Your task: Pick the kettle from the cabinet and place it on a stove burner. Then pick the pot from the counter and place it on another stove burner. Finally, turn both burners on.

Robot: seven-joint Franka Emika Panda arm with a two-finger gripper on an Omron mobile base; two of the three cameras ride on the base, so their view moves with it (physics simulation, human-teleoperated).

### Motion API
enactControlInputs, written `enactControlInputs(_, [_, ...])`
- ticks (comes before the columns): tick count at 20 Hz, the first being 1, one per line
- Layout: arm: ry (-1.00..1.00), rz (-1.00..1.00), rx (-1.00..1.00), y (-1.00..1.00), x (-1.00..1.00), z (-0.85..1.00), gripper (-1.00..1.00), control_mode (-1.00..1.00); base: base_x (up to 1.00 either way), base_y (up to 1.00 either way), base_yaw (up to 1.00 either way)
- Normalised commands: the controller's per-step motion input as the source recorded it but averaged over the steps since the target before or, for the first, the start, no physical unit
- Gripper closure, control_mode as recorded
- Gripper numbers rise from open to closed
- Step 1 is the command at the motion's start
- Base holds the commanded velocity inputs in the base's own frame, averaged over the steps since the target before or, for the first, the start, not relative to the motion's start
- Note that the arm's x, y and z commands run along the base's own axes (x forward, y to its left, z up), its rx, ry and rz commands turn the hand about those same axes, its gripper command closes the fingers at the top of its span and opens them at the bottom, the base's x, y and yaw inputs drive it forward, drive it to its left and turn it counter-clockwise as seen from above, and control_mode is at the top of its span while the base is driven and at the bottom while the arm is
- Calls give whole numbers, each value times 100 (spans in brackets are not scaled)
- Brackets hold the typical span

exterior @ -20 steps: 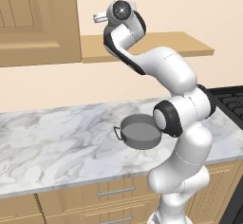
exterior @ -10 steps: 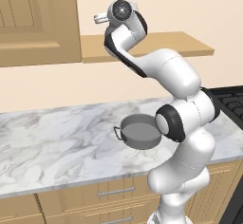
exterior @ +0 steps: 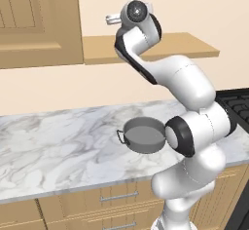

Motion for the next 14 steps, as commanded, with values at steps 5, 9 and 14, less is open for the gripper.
enactControlInputs(5, [0, -1, 0, -38, -32, 3, 100, -100, 0, 0, 0])
enactControlInputs(9, [0, -3, 1, -24, -54, 3, 100, -100, 0, 0, 0])
enactControlInputs(14, [-1, -3, 0, -12, -58, 3, 100, -100, 0, 0, 0])
